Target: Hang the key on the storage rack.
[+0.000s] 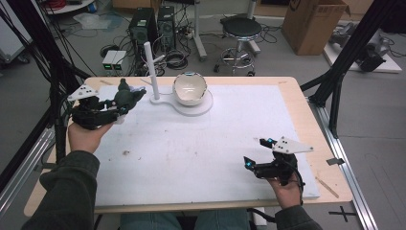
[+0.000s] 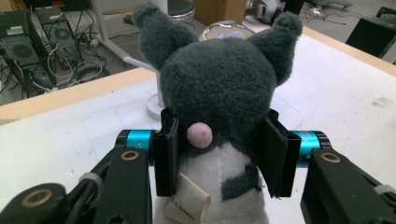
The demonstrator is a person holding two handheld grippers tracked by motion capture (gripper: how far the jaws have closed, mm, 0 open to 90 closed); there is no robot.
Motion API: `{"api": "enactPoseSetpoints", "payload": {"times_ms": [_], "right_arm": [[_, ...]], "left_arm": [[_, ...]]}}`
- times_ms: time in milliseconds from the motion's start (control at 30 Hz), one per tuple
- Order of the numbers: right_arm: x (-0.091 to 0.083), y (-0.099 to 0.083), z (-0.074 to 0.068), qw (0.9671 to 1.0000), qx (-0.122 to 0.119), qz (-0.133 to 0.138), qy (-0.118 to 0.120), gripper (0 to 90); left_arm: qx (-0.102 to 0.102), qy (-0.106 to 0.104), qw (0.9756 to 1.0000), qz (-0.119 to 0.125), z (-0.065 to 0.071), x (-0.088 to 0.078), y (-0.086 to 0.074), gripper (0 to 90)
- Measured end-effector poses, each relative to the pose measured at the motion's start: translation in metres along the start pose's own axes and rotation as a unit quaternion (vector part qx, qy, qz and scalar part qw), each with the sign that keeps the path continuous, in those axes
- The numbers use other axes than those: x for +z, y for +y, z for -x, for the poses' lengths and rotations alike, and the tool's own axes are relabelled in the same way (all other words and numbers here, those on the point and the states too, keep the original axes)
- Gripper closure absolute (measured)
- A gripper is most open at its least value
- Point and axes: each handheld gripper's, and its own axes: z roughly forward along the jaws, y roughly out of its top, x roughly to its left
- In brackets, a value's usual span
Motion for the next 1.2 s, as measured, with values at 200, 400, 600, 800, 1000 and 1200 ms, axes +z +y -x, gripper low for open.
{"api": "enactPoseSetpoints", "payload": {"times_ms": [200, 400, 600, 800, 1000, 1200], "right_arm": [[-0.001, 0.0, 0.0, 1.0, -0.001, 0.002, 0.002, 9.7], [0.0, 0.001, -0.001, 1.0, -0.002, 0.003, 0.003, 9.8], [0.0, 0.0, 0.0, 1.0, 0.0, 0.003, 0.004, 9.7], [0.0, -0.001, 0.0, 1.0, 0.002, 0.003, 0.005, 9.7], [0.001, -0.001, 0.0, 1.0, 0.001, 0.005, 0.006, 9.7], [0.001, -0.001, 0.0, 1.0, 0.001, 0.004, 0.009, 9.7]], "left_arm": [[0.002, 0.004, 1.0, 0.002, 0.002, 0.006, 0.01, 54.8], [0.002, 0.013, 0.9999, 0.003, 0.005, 0.015, 0.019, 54.9], [0.0, 0.024, 0.9997, 0.006, 0.003, 0.024, 0.026, 54.8], [-0.001, 0.048, 0.9989, -0.002, -0.004, 0.032, 0.026, 54.8], [-0.003, 0.06, 0.9982, -0.009, -0.008, 0.041, 0.026, 54.8], [-0.006, 0.069, 0.9975, -0.013, -0.01, 0.049, 0.024, 54.7]]}}
